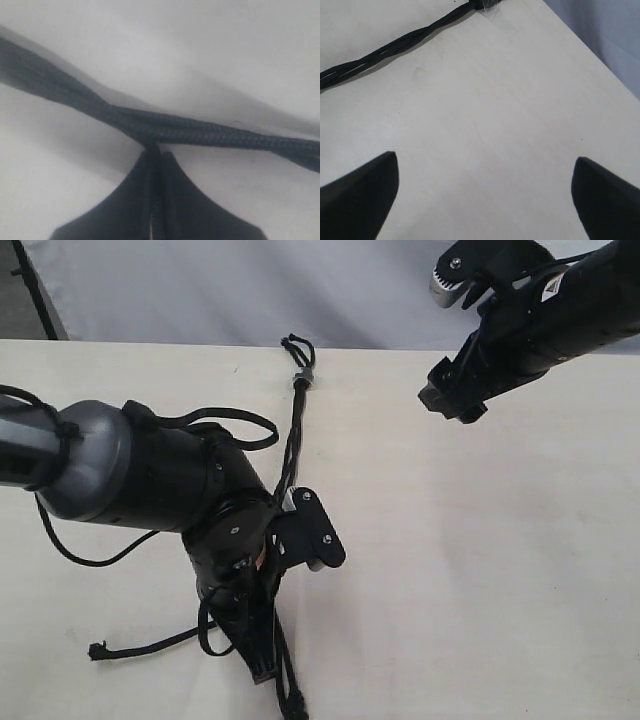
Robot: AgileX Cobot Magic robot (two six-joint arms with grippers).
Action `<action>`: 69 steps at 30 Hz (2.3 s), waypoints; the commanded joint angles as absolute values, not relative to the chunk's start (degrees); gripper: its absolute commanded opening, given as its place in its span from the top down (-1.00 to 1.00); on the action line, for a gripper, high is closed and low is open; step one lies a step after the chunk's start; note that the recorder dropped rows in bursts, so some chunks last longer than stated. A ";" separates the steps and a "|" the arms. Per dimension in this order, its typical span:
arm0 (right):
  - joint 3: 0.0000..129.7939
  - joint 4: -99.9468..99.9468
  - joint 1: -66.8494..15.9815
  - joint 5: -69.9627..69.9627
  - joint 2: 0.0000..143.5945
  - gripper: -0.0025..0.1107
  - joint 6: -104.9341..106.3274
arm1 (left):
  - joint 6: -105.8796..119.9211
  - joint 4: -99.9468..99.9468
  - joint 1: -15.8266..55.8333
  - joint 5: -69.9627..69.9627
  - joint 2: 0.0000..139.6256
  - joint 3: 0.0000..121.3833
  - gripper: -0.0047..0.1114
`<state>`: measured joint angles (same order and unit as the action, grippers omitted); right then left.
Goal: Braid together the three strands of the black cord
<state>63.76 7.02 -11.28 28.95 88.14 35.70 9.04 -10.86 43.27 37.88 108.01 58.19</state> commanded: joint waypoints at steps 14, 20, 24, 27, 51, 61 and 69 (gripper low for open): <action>62.88 8.79 -11.00 29.62 87.80 -0.58 35.33 | 2.99 -9.87 42.05 37.59 107.43 57.71 0.91; 62.88 12.64 -11.00 31.97 87.80 -0.58 35.33 | 2.16 -9.87 42.05 37.59 107.43 57.71 0.34; 62.88 12.64 -11.00 31.97 87.64 -0.58 35.33 | 2.16 -9.87 41.95 38.27 106.73 57.71 -0.13; 62.88 12.64 -11.00 31.97 87.08 -0.58 35.33 | 0.52 -12.06 41.81 38.65 103.55 57.71 -0.21; 61.85 22.37 -45.47 42.31 98.34 -0.58 34.35 | -13.34 -24.84 12.63 31.62 77.98 57.71 0.92; 61.85 25.44 -49.39 41.74 106.65 -0.58 32.40 | -13.34 -23.57 12.63 32.03 77.98 57.71 0.92; 61.85 25.21 -46.40 40.85 108.21 -0.58 30.60 | -13.34 -23.53 12.63 32.90 77.98 57.71 0.92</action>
